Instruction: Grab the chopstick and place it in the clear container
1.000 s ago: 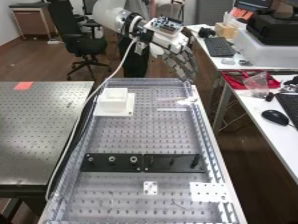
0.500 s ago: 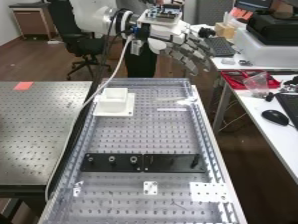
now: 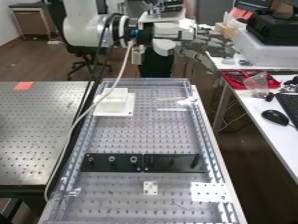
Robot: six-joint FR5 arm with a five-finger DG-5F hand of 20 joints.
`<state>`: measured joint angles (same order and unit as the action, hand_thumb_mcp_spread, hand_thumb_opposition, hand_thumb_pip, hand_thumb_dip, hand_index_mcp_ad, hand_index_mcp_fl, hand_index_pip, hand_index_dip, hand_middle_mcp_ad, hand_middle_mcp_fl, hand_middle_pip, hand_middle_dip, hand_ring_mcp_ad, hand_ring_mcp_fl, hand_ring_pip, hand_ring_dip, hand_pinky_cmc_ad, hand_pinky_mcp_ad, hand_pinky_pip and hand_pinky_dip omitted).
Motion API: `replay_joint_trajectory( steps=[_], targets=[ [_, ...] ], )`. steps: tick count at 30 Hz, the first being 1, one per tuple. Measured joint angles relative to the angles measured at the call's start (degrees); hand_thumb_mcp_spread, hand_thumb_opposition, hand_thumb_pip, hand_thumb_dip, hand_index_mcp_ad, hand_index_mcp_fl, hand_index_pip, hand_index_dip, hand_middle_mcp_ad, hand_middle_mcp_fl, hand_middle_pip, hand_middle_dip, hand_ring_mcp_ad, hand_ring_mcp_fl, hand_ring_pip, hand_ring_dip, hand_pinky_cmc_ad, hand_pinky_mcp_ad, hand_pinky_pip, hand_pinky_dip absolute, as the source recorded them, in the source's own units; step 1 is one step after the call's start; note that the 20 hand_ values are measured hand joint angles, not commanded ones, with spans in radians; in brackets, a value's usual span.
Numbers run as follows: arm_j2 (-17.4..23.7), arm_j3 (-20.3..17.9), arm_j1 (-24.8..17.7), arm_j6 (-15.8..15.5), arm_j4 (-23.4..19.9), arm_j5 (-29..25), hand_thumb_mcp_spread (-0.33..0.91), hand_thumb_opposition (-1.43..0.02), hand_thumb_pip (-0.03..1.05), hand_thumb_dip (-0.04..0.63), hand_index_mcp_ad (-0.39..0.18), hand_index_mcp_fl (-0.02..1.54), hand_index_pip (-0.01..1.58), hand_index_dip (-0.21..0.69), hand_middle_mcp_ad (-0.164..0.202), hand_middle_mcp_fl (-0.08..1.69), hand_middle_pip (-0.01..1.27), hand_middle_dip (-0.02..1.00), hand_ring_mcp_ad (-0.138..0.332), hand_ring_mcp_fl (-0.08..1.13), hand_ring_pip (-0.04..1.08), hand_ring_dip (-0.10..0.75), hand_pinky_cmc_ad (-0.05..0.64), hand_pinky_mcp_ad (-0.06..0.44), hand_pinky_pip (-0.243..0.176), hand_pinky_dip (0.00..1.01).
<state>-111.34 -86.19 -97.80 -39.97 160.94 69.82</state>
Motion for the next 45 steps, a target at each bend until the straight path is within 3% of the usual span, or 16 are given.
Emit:
replay_joint_trajectory(
  steps=[5, 18, 33, 45],
  targets=[
    [-1.24, 1.09, 0.35, -0.43, 0.03, -0.89, 0.05, -0.62, 0.62, 0.023, -0.068, 0.05, 0.09, 0.216, 0.075, 0.09, 0.12, 0.42, 0.131, 0.02, 0.09, 0.349, 0.393, 0.346, -0.042, 0.41],
    [-2.67, 3.84, -0.25, -0.57, 3.50, -9.26, -0.02, -0.62, 0.72, 0.021, -0.070, 0.05, 0.09, 0.216, 0.077, 0.07, 0.12, 0.40, 0.131, 0.01, 0.10, 0.316, 0.415, 0.347, -0.042, 0.39],
    [-4.63, 7.00, 1.82, -0.89, 4.96, -5.22, -0.03, -0.64, 0.72, 0.019, -0.066, 0.05, 0.09, 0.213, 0.077, 0.07, 0.12, 0.39, 0.131, 0.01, 0.10, 0.302, 0.412, 0.346, -0.042, 0.38],
    [-4.69, 6.88, 1.81, -1.66, 4.30, -4.64, -0.03, -0.66, 0.76, 0.023, -0.066, 0.05, 0.09, 0.202, 0.079, 0.07, 0.12, 0.39, 0.131, 0.01, 0.10, 0.302, 0.415, 0.346, -0.042, 0.38]
  ],
)
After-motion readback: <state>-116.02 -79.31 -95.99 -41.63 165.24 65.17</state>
